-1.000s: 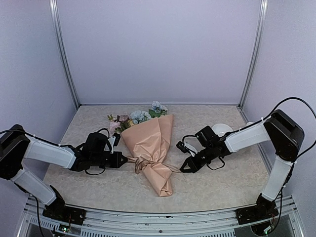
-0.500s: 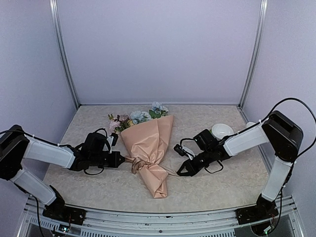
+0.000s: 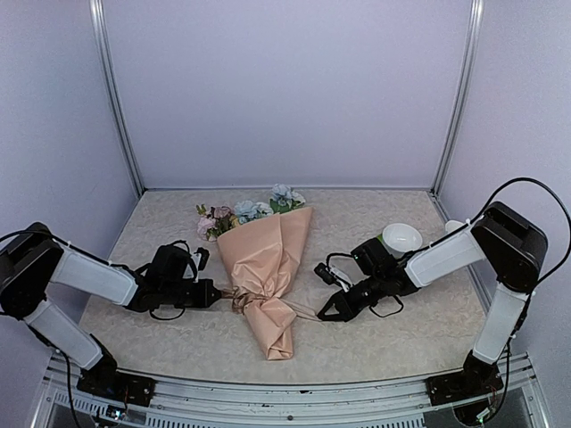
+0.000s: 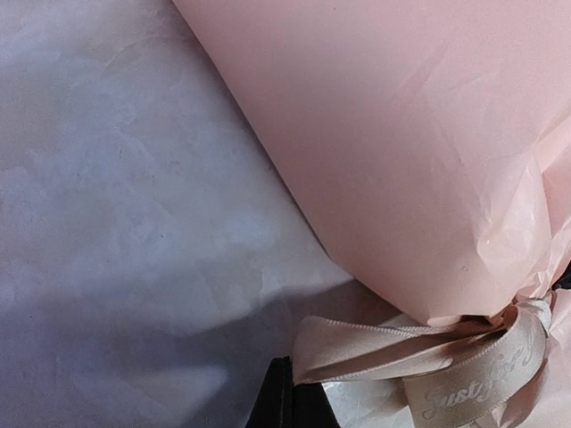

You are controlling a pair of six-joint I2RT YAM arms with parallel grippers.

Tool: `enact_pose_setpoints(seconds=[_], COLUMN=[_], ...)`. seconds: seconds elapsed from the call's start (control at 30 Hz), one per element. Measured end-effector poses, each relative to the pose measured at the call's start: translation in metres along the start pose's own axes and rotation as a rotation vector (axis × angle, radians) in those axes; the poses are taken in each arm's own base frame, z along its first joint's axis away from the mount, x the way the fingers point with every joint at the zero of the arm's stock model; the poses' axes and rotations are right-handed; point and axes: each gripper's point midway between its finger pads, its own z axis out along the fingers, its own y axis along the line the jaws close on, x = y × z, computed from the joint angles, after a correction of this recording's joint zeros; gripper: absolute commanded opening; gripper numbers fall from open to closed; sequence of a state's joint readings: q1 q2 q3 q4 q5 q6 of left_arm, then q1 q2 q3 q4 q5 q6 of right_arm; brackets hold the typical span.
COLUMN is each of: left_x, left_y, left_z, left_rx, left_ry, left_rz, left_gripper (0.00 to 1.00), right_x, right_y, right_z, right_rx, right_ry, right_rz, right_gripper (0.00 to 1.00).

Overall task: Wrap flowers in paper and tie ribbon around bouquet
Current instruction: Tie the half-tied ribbon around the folded bouquet.

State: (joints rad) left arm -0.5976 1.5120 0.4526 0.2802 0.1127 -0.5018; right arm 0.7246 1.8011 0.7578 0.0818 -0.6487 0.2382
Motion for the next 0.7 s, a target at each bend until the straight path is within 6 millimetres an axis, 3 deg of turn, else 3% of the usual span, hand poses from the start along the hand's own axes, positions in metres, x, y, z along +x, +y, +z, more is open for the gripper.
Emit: enact_pose_setpoints(seconds=[0.23, 0.37, 0.43, 0.53, 0.63, 0.7], left_x=[0.002, -0.003, -0.013, -0.031, -0.041, -0.043], left_y=[-0.001, -0.016, -0.036, -0.072, -0.100, -0.112], left_z=[-0.001, -0.010, -0.019, -0.034, -0.046, -0.051], left_rx=[0.013, 0.024, 0.055, 0.123, 0.175, 0.197], left_ry=[0.003, -0.020, -0.053, -0.123, -0.172, -0.189], left_rz=[-0.007, 0.057, 0.119, 0.209, 0.283, 0.320], left_gripper=[0.00, 0.00, 0.00, 0.00, 0.00, 0.00], right_x=[0.000, -0.009, -0.025, -0.065, -0.108, -0.122], right_y=[0.000, 0.001, 0.002, 0.017, 0.045, 0.063], right_z=[0.000, -0.002, -0.006, -0.013, -0.020, -0.020], right_rx=[-0.001, 0.032, 0.055, 0.054, 0.034, 0.012], right_ry=[-0.001, 0.030, 0.034, -0.012, -0.077, -0.100], right_rz=[-0.002, -0.009, -0.030, -0.112, -0.242, -0.310], right_gripper=[0.00, 0.00, 0.00, 0.00, 0.00, 0.00])
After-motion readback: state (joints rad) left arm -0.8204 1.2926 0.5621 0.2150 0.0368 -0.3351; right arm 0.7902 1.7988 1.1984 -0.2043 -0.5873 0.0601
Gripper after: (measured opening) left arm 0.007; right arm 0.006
